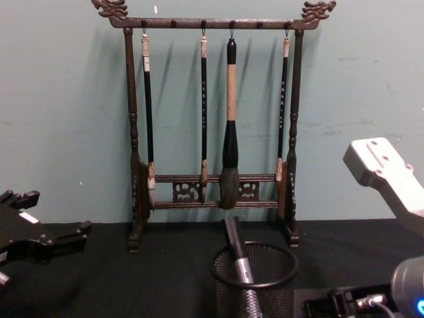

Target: Pick up the water-based marker from the table and place it into the pen holder.

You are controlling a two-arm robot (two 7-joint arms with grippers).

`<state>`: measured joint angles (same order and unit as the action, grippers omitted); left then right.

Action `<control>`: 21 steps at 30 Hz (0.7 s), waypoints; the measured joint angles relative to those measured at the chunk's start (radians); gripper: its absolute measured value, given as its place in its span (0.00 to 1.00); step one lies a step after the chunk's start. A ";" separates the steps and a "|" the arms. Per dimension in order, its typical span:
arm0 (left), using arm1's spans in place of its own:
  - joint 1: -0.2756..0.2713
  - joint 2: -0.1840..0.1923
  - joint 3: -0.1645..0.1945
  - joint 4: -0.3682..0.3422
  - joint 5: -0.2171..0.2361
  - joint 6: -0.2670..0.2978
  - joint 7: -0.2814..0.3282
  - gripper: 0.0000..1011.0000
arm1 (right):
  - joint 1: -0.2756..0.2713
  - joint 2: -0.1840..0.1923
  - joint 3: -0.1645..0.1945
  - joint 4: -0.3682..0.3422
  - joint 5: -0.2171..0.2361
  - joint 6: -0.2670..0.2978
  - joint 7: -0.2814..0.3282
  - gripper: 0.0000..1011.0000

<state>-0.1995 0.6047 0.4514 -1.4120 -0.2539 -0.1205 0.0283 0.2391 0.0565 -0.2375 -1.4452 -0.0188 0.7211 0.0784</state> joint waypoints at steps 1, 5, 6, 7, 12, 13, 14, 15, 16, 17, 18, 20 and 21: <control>0.000 0.000 0.000 0.000 0.000 0.000 0.000 0.99 | 0.000 0.000 0.000 0.000 0.000 0.000 0.000 0.99; 0.000 0.000 0.000 0.000 0.000 0.000 0.000 0.99 | 0.000 0.000 -0.001 -0.001 0.000 0.000 -0.002 0.99; 0.000 0.000 0.000 0.000 0.000 0.000 0.000 0.99 | 0.000 0.000 -0.001 -0.001 0.000 0.000 -0.002 0.99; 0.000 0.000 0.000 0.000 0.000 0.000 0.000 0.99 | 0.000 0.000 -0.001 -0.001 0.000 0.000 -0.002 0.99; 0.000 0.000 0.000 0.000 0.000 0.000 0.000 0.99 | 0.000 0.001 -0.001 -0.001 0.000 0.000 -0.003 0.99; 0.000 0.000 0.000 0.000 0.000 0.000 0.000 0.99 | 0.000 0.001 -0.002 -0.002 0.001 0.000 -0.003 0.97; 0.000 0.000 0.000 0.000 0.000 0.000 0.000 0.99 | 0.000 0.001 -0.002 -0.002 0.001 0.000 -0.003 0.95; 0.000 0.000 0.000 0.000 0.000 0.000 0.000 0.99 | 0.000 0.001 -0.002 -0.002 0.001 0.000 -0.003 0.91; 0.000 0.000 0.000 0.000 0.000 0.000 0.000 0.99 | 0.000 0.001 -0.002 -0.002 0.001 0.000 -0.004 0.90; 0.000 0.000 0.000 0.000 0.000 0.000 0.000 0.99 | 0.000 0.001 -0.002 -0.002 0.001 0.000 -0.004 0.90; 0.000 0.000 0.000 0.000 0.000 0.000 0.000 0.99 | 0.000 0.001 -0.002 -0.002 0.001 0.000 -0.004 0.90; 0.000 0.000 0.000 0.000 0.000 0.000 0.000 0.99 | 0.000 0.001 -0.002 -0.002 0.001 0.000 -0.004 0.83; 0.000 0.000 0.000 0.000 0.000 0.000 0.000 0.99 | 0.000 0.001 -0.002 -0.002 0.001 0.000 -0.004 0.78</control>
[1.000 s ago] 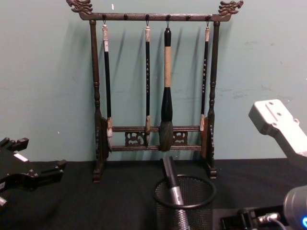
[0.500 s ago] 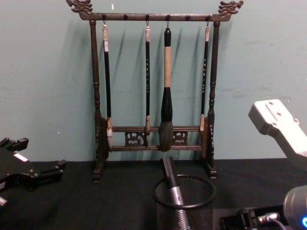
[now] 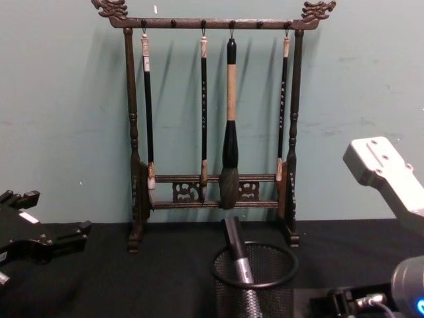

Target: Pick up the water-based marker from the table and place it into the pen holder.

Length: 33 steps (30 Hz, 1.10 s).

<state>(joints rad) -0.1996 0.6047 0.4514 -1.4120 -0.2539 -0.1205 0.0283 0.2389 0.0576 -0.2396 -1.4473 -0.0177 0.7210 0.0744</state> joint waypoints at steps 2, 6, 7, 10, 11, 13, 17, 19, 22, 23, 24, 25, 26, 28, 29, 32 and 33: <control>0.000 0.000 0.000 0.000 0.000 0.000 0.000 0.99 | 0.000 0.000 0.000 0.000 0.000 0.000 0.000 0.75; 0.000 0.000 0.000 0.000 0.000 0.000 0.000 0.99 | 0.000 0.000 0.000 0.000 0.000 0.000 -0.001 0.57; 0.000 0.000 0.000 0.000 0.000 0.000 0.000 0.99 | 0.000 0.000 0.000 0.000 0.000 0.000 -0.001 0.53; 0.000 0.000 0.000 0.000 0.000 0.000 0.000 0.99 | 0.000 0.000 0.000 0.000 0.000 0.000 -0.001 0.47; 0.000 0.000 0.000 0.000 0.000 0.000 0.000 0.99 | 0.000 0.000 0.000 0.000 0.000 0.000 -0.001 0.39; 0.000 0.000 0.000 0.000 0.000 0.000 0.000 0.99 | 0.000 0.000 0.000 0.000 0.000 0.000 -0.001 0.36; 0.000 0.000 0.000 0.000 0.000 0.000 0.000 0.99 | 0.000 0.000 0.000 0.000 0.000 0.000 -0.001 0.24; 0.000 0.000 0.000 0.000 0.000 0.000 0.000 0.99 | 0.000 0.000 0.000 0.000 0.000 0.000 -0.001 0.24; 0.000 0.000 0.000 0.000 0.000 0.000 0.000 0.99 | 0.000 0.000 0.000 0.000 0.000 0.000 -0.001 0.24; 0.000 0.000 0.000 0.000 0.000 0.000 0.000 0.99 | 0.000 0.000 0.000 0.000 0.000 0.000 0.000 0.24; 0.000 0.000 0.000 0.000 0.000 0.000 0.000 0.99 | 0.000 0.000 0.000 0.000 0.000 0.000 -0.001 0.24; 0.000 0.000 0.000 0.000 0.000 0.000 0.000 0.99 | 0.000 0.000 0.000 0.000 0.000 0.000 0.000 0.24; 0.000 0.000 0.000 0.000 0.000 0.000 0.000 0.99 | 0.000 0.000 0.000 0.000 0.000 0.000 0.000 0.24; 0.000 0.000 0.000 0.000 0.000 0.000 0.000 0.99 | 0.000 0.000 0.000 0.000 0.000 0.000 0.000 0.24; 0.000 0.000 0.000 0.000 0.000 0.000 0.000 0.99 | 0.000 0.000 0.000 0.000 0.000 0.000 0.000 0.24; 0.000 0.000 0.000 0.000 0.000 0.000 0.000 0.99 | 0.000 0.000 0.000 0.000 0.000 0.000 0.000 0.24; 0.000 0.000 0.000 0.000 0.000 0.000 0.000 0.99 | 0.000 0.000 0.000 0.000 0.000 0.000 0.000 0.24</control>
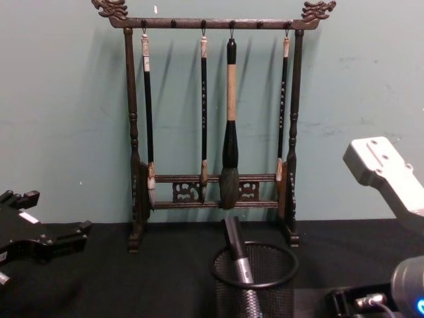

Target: Pick up the water-based marker from the table and place it into the pen holder.

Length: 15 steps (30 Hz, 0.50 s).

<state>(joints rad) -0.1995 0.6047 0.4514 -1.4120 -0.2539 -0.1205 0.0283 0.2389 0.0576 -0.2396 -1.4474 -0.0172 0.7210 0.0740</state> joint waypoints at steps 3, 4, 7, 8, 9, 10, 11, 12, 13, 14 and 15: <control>0.000 0.000 0.000 0.000 0.000 0.000 0.000 0.99 | -0.003 0.000 0.002 -0.003 -0.006 -0.012 0.004 0.24; 0.000 0.000 0.000 0.000 0.000 0.000 0.000 0.99 | -0.003 0.000 0.002 -0.003 -0.006 -0.012 0.004 0.24; 0.000 0.000 0.000 0.000 0.000 0.000 0.000 0.99 | -0.013 -0.001 0.010 -0.019 -0.020 -0.041 0.003 0.24; 0.000 0.000 0.000 0.000 0.000 0.000 0.000 0.99 | -0.013 -0.001 0.010 -0.019 -0.020 -0.041 0.003 0.24; 0.000 0.000 0.000 0.000 0.000 0.000 0.000 0.99 | -0.017 -0.002 0.014 -0.025 -0.025 -0.055 0.002 0.24; 0.000 0.000 0.000 0.000 0.000 0.000 0.000 0.99 | -0.019 -0.003 0.016 -0.029 -0.027 -0.061 0.002 0.24; 0.000 0.000 0.000 0.000 0.000 0.000 0.000 0.99 | -0.022 -0.004 0.020 -0.035 -0.031 -0.076 0.001 0.24; 0.000 0.000 0.000 0.000 0.000 0.000 0.000 0.99 | -0.024 -0.005 0.022 -0.039 -0.032 -0.083 0.001 0.24; 0.000 0.000 0.000 0.000 0.000 0.000 0.000 0.99 | -0.027 -0.007 0.029 -0.047 -0.034 -0.098 0.001 0.24; 0.000 0.000 0.000 0.000 0.000 0.000 0.000 0.99 | -0.029 -0.008 0.032 -0.051 -0.034 -0.106 0.002 0.24; 0.000 0.000 0.000 0.000 0.000 0.000 0.000 0.99 | -0.030 -0.009 0.035 -0.055 -0.034 -0.114 0.004 0.24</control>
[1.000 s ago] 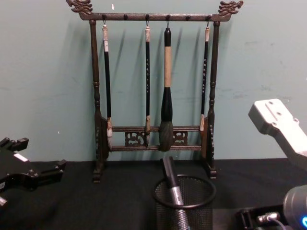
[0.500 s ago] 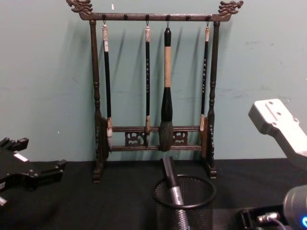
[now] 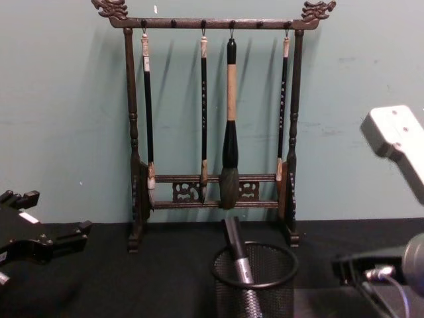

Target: Pick up the water-based marker from the table and place it into the pen holder.

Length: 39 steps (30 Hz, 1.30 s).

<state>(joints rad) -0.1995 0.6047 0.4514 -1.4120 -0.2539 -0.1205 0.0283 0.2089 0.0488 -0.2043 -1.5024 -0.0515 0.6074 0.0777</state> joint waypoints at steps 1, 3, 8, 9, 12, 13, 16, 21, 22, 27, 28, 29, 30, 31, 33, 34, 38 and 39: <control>0.000 0.000 0.000 0.000 0.000 0.000 0.000 0.99 | -0.003 -0.002 0.007 -0.008 0.000 -0.015 0.004 0.24; 0.000 0.000 0.000 0.000 0.000 0.000 0.000 0.99 | -0.006 -0.006 0.016 -0.019 0.002 -0.038 0.011 0.24; 0.000 0.000 0.000 0.000 0.000 0.000 0.000 0.99 | -0.009 -0.019 0.038 -0.045 0.016 -0.098 0.034 0.24; 0.000 0.000 0.000 0.000 0.000 0.000 0.000 0.99 | -0.009 -0.021 0.041 -0.048 0.018 -0.106 0.038 0.24; 0.000 0.000 0.000 0.000 0.000 0.000 0.000 0.99 | -0.006 -0.027 0.046 -0.056 0.023 -0.132 0.051 0.24; 0.000 0.000 0.000 0.000 0.000 0.000 0.000 0.99 | -0.002 -0.030 0.047 -0.060 0.027 -0.148 0.058 0.24; 0.000 0.000 0.000 0.000 0.000 0.000 0.000 0.99 | 0.006 -0.033 0.045 -0.063 0.032 -0.169 0.070 0.24; 0.000 0.000 0.000 0.000 0.000 0.000 0.000 0.99 | 0.026 -0.034 0.030 -0.059 0.049 -0.207 0.097 0.24; 0.000 0.000 0.000 0.000 0.000 0.000 0.000 0.99 | 0.030 -0.034 0.024 -0.058 0.056 -0.216 0.105 0.24; 0.000 0.000 0.000 0.000 0.000 0.000 0.000 0.99 | 0.043 -0.033 0.008 -0.051 0.098 -0.256 0.144 0.24; 0.000 0.000 0.000 0.000 0.000 0.000 0.000 0.99 | 0.046 -0.032 0.005 -0.050 0.111 -0.265 0.155 0.24; 0.000 0.000 0.000 0.000 0.000 0.000 0.000 0.99 | 0.047 -0.032 0.003 -0.049 0.118 -0.269 0.161 0.24; 0.000 0.000 0.000 0.000 0.000 0.000 0.000 0.99 | 0.048 -0.031 0.000 -0.047 0.132 -0.278 0.174 0.24; 0.000 0.000 0.000 0.000 0.000 0.000 0.000 0.99 | 0.049 -0.030 -0.002 -0.046 0.138 -0.282 0.180 0.24; 0.000 0.000 0.000 0.000 0.000 0.000 0.000 0.99 | 0.049 -0.029 -0.008 -0.044 0.157 -0.296 0.198 0.24; 0.000 0.000 0.000 0.000 0.000 0.000 0.000 0.99 | 0.049 -0.028 -0.011 -0.043 0.162 -0.299 0.203 0.24; 0.000 0.000 0.000 0.000 0.000 0.000 0.000 0.99 | 0.049 -0.026 -0.025 -0.036 0.185 -0.319 0.225 0.24; 0.000 0.000 0.000 0.000 0.000 0.000 0.000 0.99 | 0.049 -0.025 -0.027 -0.034 0.188 -0.323 0.228 0.24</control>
<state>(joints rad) -0.1995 0.6047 0.4514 -1.4120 -0.2539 -0.1205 0.0283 0.2581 0.0236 -0.2316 -1.5367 0.1364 0.2847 0.3056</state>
